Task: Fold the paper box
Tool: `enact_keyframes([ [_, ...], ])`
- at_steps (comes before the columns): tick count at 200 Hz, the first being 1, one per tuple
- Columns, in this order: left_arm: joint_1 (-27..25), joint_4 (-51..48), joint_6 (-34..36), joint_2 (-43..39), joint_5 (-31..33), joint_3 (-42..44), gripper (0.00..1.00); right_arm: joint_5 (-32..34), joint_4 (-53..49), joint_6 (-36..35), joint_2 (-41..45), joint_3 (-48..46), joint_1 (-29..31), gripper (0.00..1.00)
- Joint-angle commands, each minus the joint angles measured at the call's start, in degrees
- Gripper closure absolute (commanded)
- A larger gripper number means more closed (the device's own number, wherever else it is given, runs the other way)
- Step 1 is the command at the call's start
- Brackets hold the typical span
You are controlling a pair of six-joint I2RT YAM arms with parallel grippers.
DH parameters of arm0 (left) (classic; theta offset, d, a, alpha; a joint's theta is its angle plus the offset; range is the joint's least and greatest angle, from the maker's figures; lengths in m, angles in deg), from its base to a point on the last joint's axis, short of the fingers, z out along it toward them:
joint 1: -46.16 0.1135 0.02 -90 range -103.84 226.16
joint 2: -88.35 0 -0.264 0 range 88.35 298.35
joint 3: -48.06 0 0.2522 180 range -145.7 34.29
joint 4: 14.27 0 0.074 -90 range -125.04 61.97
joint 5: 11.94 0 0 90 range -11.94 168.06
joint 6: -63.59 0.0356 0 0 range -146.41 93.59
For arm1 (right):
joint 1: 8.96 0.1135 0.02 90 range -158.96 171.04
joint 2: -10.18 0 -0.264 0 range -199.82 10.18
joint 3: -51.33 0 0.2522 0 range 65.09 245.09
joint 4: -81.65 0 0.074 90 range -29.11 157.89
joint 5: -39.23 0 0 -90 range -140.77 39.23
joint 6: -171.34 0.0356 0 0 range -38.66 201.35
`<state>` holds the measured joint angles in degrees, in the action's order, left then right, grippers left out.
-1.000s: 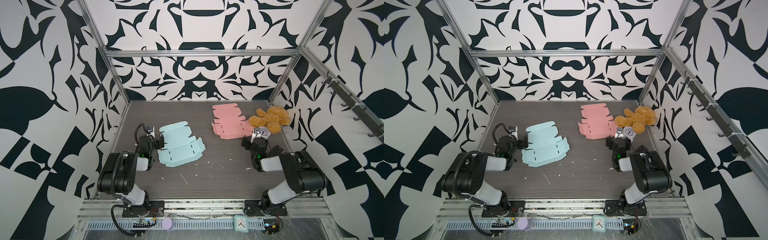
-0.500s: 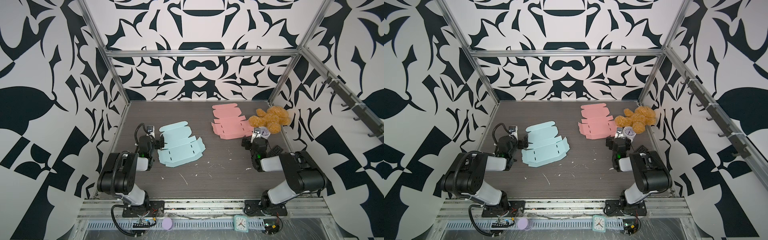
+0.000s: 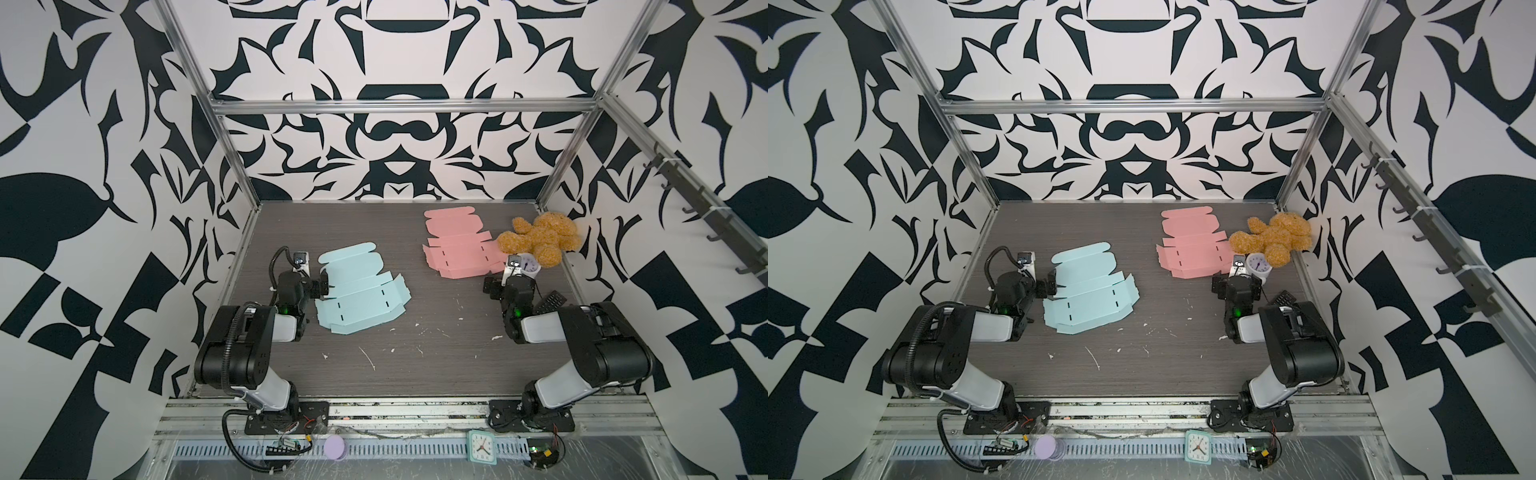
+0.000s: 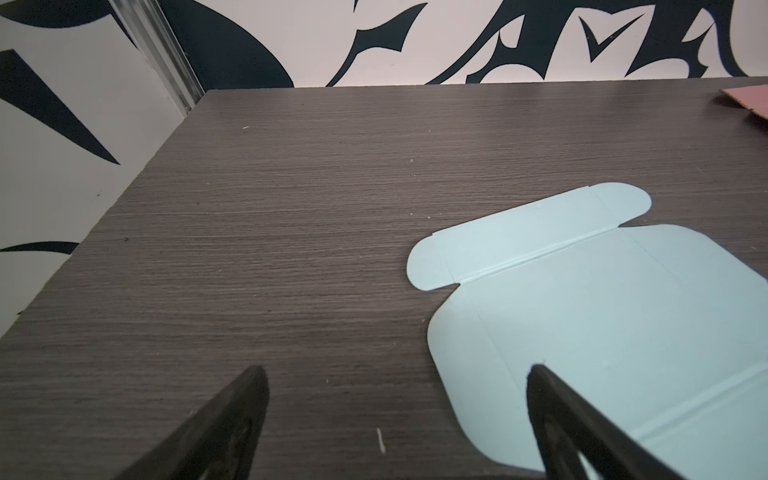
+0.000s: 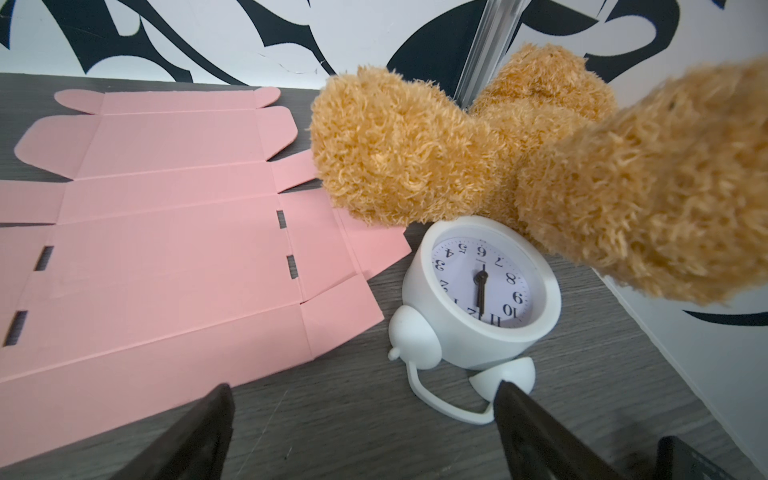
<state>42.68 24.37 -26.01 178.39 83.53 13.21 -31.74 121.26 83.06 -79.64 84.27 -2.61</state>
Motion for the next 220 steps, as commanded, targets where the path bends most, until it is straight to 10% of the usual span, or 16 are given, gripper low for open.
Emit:
enact_keyframes([
  [1,0.2,0.6,-0.3,-0.4,-0.5,0.0,0.01,-0.2,0.2,0.1,0.7,0.5,-0.2,0.0],
  [186,0.2,5.4,-0.3,-2.6,-0.7,3.2,0.01,-1.6,0.3,-0.2,3.0,-0.4,-0.1,0.0],
  [220,0.1,-6.4,-0.6,-9.9,-1.4,0.8,0.01,-0.9,-5.3,0.2,7.9,0.0,-0.2,0.0],
])
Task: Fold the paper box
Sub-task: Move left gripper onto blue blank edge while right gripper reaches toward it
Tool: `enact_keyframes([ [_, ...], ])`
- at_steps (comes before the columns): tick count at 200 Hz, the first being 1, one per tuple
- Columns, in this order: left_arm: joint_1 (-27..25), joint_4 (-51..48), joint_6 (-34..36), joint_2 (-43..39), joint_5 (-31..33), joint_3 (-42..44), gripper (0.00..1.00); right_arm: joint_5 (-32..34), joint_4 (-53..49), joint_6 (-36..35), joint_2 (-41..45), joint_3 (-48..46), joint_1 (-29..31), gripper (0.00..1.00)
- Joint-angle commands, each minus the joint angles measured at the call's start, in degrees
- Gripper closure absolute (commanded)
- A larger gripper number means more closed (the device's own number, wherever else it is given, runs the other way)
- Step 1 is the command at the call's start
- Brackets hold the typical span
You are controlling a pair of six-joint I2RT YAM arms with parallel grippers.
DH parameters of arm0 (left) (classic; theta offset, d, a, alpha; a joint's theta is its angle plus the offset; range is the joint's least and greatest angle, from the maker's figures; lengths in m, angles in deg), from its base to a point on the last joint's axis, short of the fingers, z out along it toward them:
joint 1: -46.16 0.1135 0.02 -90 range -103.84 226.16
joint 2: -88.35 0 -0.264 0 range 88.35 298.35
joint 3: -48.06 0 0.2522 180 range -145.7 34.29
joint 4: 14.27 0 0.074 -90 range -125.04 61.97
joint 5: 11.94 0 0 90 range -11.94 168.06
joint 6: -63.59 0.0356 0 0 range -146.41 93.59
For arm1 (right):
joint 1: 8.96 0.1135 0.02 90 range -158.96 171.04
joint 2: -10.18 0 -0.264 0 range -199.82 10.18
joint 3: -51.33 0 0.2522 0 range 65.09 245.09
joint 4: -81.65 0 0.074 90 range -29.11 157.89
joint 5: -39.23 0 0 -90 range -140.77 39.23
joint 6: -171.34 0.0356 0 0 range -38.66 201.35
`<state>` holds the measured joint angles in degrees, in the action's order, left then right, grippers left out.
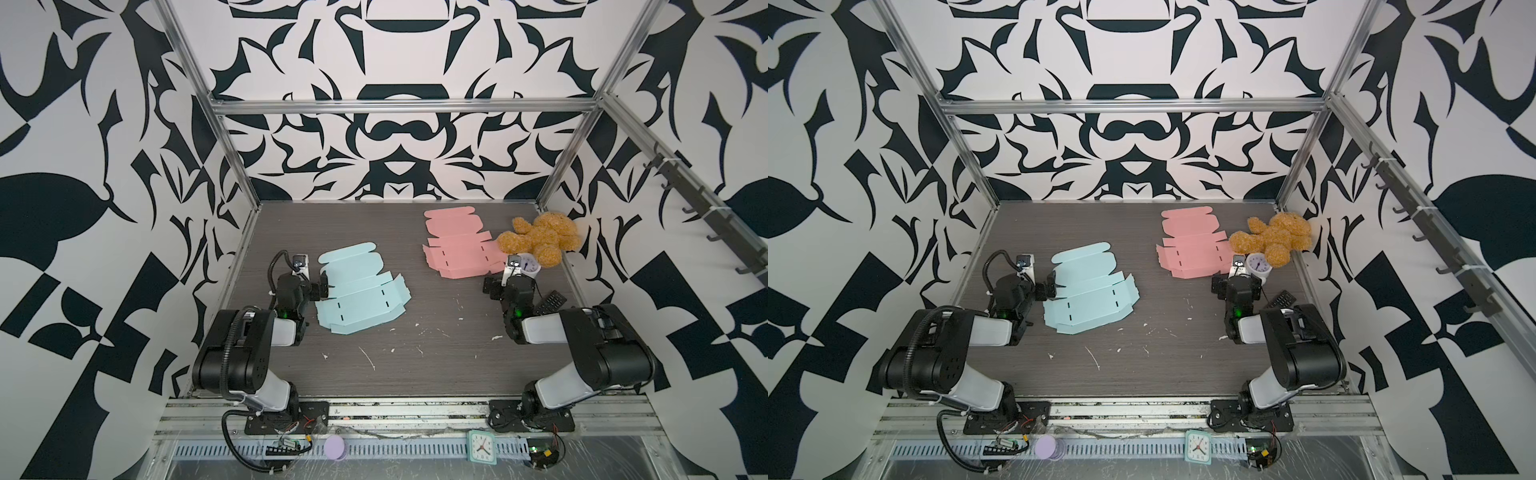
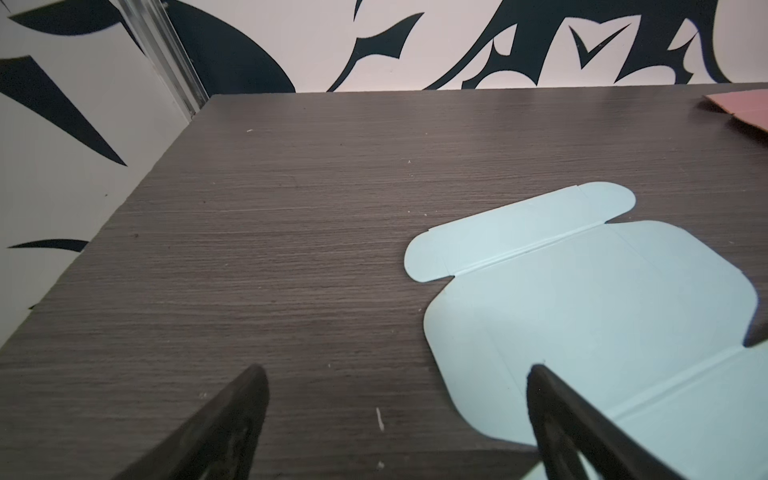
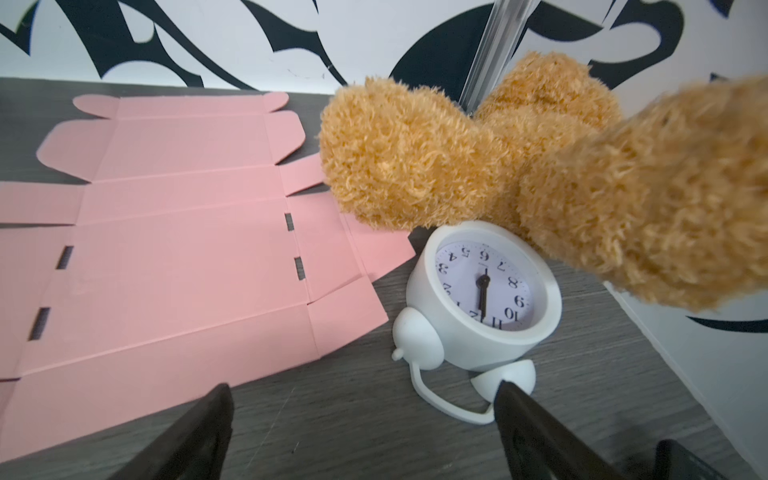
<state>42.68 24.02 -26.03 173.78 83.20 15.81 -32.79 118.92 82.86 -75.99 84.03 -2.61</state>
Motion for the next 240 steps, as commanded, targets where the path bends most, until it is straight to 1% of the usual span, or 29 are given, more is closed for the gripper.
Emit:
enact_keyframes([
  [1,0.1,-6.4,-0.5,-5.9,-1.2,-1.9,0.01,0.1,-3.3,0.5,4.5,0.3,-0.1,0.0],
  [27,0.2,-16.2,-1.6,-11.9,-3.2,-3.9,0.01,0.3,-12.9,2.3,11.2,2.2,-0.2,0.0],
  [30,0.1,-17.1,-1.9,-14.1,-3.4,-4.0,0.01,0.3,-13.8,2.6,12.1,2.3,-0.2,0.0],
  [39,0.1,-20.3,-2.6,-16.7,-4.5,-4.4,0.01,0.0,-17.3,3.4,14.7,2.7,-0.1,0.0],
  [55,0.1,-26.0,-4.3,-20.9,-6.1,-5.4,0.01,0.1,-25.4,5.7,19.9,4.5,0.0,0.0],
  [76,-0.6,-32.5,-7.7,-25.1,-10.6,-6.8,0.01,0.4,-39.8,13.2,25.1,9.1,0.0,0.0],
  [90,-1.7,-37.2,-13.3,-26.6,-10.9,-8.3,0.01,-0.4,-47.5,18.0,26.8,12.0,0.3,0.0],
  [99,-2.3,-42.0,-17.2,-26.6,-11.5,-10.4,0.01,-0.8,-51.5,21.5,27.4,13.5,0.5,0.0],
  [115,-2.9,-52.1,-21.8,-24.9,-12.9,-15.2,0.01,-3.7,-57.0,24.7,27.8,15.6,1.3,0.0],
  [124,-3.1,-56.5,-22.9,-23.5,-15.7,-17.8,0.01,-4.2,-60.1,26.8,27.8,16.6,1.9,0.0],
  [137,-3.4,-60.5,-24.4,-21.4,-19.6,-20.1,0.01,-6.3,-64.2,28.9,27.1,18.7,2.8,0.0],
  [139,-3.5,-60.8,-24.7,-21.2,-20.2,-20.4,0.01,-6.3,-64.7,28.9,26.9,19.0,2.9,0.0],
  [143,-3.5,-61.3,-25.0,-20.7,-21.3,-20.6,0.01,-8.9,-65.8,29.1,26.4,19.6,3.2,0.0],
  [150,-3.8,-61.5,-25.9,-20.2,-23.2,-20.8,0.01,-10.1,-67.7,29.2,25.5,20.9,4.1,0.0],
  [177,-6.3,-61.6,-28.2,-18.6,-28.1,-21.7,0.01,-11.0,-73.2,28.3,22.3,25.3,10.4,0.0],
  [190,-7.6,-62.7,-28.5,-17.1,-30.1,-22.7,0.01,-12.3,-75.0,28.5,21.1,27.0,14.4,0.0],
  [208,-9.4,-64.0,-28.6,-15.3,-31.7,-23.8,0.01,-14.3,-77.2,29.3,19.0,28.8,18.8,0.0],
  [240,-11.7,-65.7,-28.3,-13.9,-32.2,-23.7,0.01,-17.3,-78.6,31.7,15.8,30.5,26.2,0.0],
])
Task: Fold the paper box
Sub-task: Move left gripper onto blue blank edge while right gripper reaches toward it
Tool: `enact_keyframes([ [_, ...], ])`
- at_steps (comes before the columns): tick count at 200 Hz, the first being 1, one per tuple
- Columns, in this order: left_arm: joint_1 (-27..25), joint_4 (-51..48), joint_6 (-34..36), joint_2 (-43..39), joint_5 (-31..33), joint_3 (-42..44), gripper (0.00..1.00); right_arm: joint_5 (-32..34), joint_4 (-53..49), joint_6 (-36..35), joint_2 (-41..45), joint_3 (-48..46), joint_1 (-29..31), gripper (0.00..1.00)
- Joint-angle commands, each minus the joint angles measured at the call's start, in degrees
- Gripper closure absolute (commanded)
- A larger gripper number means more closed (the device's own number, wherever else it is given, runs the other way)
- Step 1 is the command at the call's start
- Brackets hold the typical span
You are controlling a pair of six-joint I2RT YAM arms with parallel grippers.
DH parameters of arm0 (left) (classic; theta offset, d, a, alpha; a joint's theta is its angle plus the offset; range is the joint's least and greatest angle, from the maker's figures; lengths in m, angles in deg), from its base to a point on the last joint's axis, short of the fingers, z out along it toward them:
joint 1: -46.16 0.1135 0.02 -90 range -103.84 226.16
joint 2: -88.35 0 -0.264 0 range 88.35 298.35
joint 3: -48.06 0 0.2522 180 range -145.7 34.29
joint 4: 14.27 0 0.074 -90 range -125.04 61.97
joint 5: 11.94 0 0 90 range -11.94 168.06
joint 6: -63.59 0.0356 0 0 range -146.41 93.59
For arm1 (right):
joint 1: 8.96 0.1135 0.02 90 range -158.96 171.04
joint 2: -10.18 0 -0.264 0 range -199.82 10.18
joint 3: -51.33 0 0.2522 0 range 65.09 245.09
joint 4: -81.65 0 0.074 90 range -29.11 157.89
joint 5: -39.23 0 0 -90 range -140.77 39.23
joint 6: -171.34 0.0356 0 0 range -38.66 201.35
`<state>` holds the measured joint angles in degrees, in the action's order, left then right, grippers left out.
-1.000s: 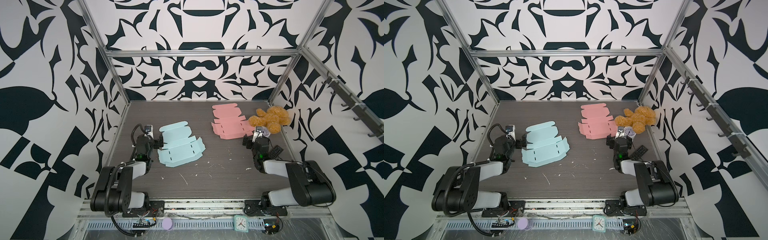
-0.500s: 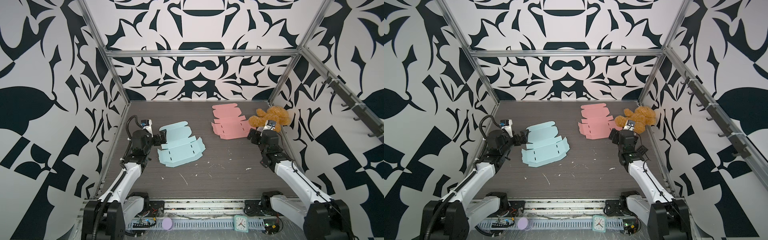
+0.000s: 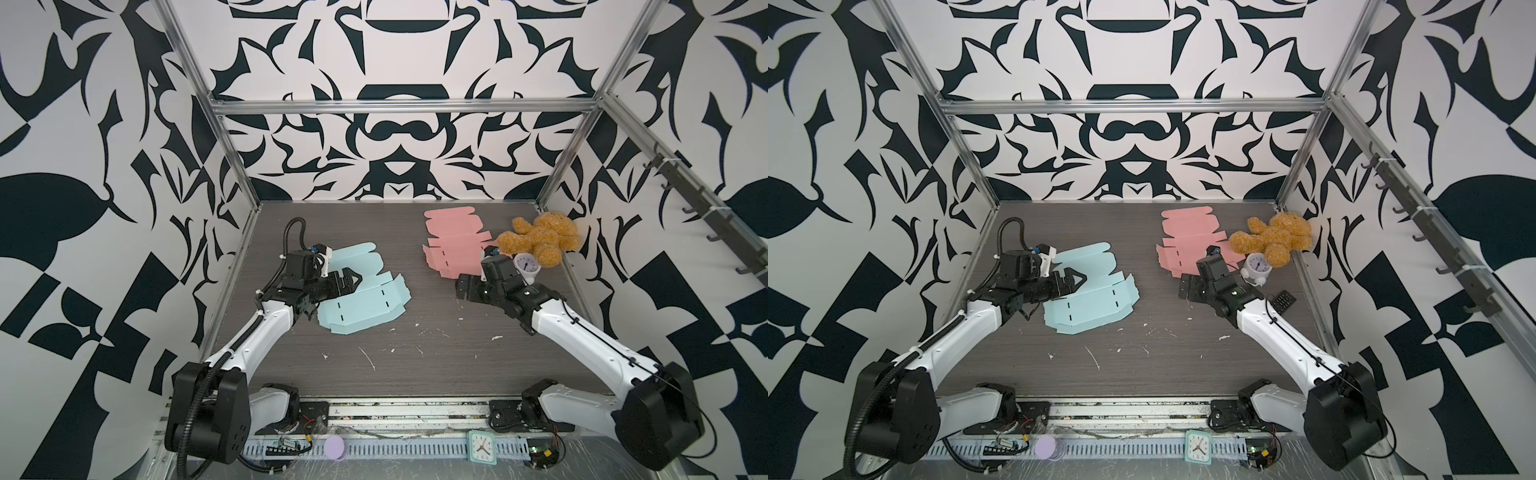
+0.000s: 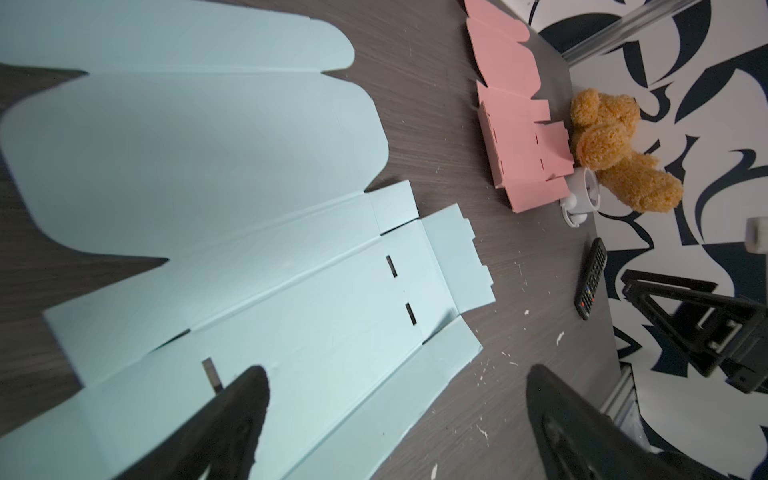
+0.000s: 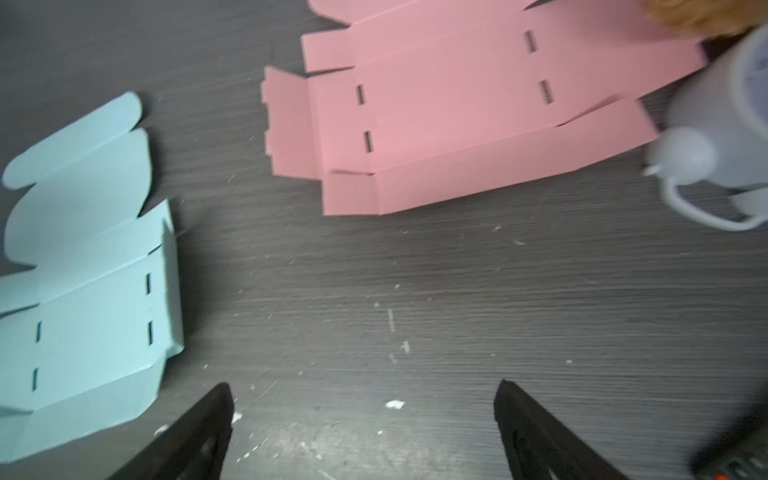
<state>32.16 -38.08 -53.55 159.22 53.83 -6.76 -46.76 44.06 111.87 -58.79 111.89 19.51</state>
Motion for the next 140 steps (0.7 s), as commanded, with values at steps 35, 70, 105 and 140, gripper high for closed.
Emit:
enact_keyframes([
  [35,-1.6,-4.9,-0.1,-0.2,-2.7,1.2,0.01,-8.3,0.1,3.4,-7.1,4.0,9.3,0.0],
  [70,-1.6,-4.9,-0.1,-0.5,-4.1,2.7,0.01,-12.9,4.0,0.9,-13.8,7.6,9.8,0.01],
  [105,-1.6,-4.9,-0.4,0.0,-4.0,2.8,0.0,-15.3,4.5,-2.4,-21.6,13.3,9.8,0.01],
  [140,-1.6,-4.6,-1.1,0.5,-4.7,2.1,0.0,-17.5,6.2,-4.1,-28.1,17.3,9.8,0.13],
])
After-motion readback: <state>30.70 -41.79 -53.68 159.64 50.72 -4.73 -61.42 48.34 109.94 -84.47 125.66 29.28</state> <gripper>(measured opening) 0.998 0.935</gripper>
